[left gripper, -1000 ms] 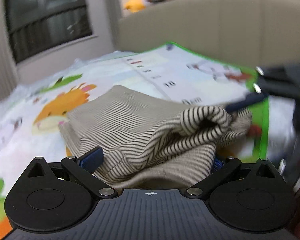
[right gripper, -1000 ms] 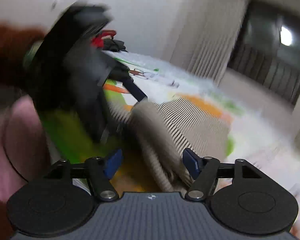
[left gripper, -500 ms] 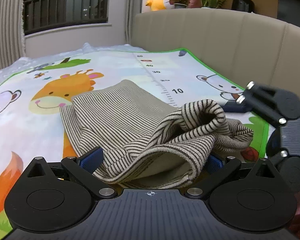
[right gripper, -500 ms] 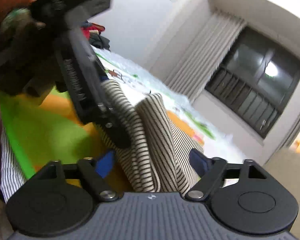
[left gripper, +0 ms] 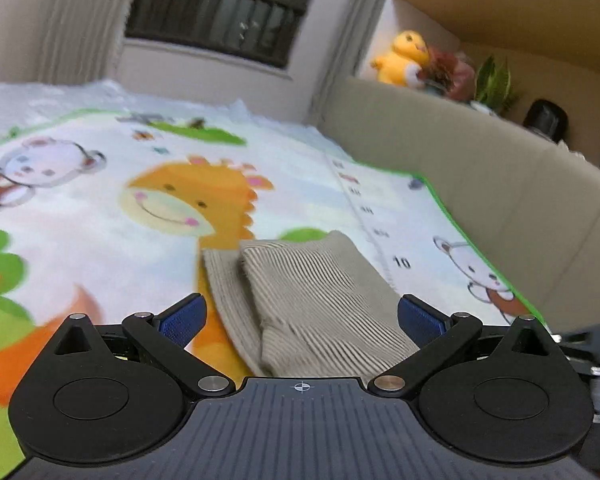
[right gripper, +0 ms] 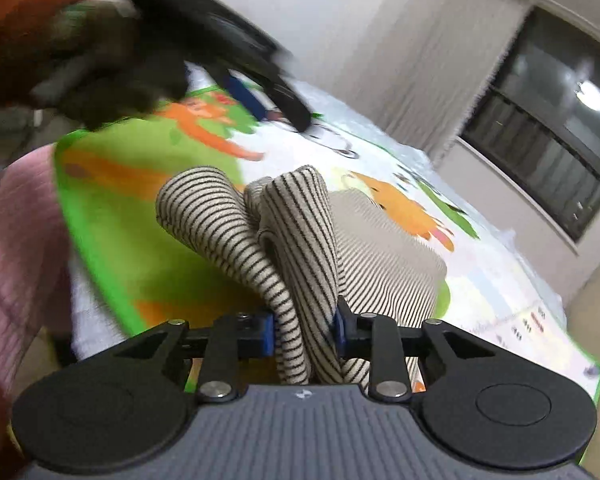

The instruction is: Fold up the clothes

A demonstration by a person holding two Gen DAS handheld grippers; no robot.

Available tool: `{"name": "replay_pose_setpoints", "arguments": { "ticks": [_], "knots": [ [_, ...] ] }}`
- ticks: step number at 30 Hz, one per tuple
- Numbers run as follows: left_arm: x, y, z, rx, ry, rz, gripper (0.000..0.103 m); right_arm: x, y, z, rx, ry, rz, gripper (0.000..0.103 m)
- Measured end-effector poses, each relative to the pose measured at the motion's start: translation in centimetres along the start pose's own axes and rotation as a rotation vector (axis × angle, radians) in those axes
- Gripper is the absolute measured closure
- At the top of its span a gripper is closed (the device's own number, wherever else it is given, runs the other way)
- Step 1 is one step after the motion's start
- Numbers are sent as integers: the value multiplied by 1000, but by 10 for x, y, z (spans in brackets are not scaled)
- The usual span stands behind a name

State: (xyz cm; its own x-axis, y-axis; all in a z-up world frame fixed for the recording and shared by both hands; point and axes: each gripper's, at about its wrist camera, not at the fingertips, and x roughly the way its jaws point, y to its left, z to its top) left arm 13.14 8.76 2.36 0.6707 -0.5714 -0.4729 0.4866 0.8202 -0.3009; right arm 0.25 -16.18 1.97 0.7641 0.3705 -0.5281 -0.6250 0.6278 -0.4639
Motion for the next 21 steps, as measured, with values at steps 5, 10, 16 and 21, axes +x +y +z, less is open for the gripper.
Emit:
{"name": "replay_pose_setpoints", "arguments": {
  "ticks": [5, 10, 16, 21],
  "knots": [
    [55, -2, -13, 73, 183, 24, 0, -37, -15, 35, -17, 0, 46, 78],
    [54, 28, -20, 9, 214, -42, 0, -18, -45, 74, -127, 11, 44, 78],
    [20, 66, -23, -106, 134, -39, 0, 85, -77, 102, -197, 80, 142, 72],
    [-21, 77, -14, -163, 17, -116, 0, 162, -93, 88, -140, 155, 150, 71]
  ]
}}
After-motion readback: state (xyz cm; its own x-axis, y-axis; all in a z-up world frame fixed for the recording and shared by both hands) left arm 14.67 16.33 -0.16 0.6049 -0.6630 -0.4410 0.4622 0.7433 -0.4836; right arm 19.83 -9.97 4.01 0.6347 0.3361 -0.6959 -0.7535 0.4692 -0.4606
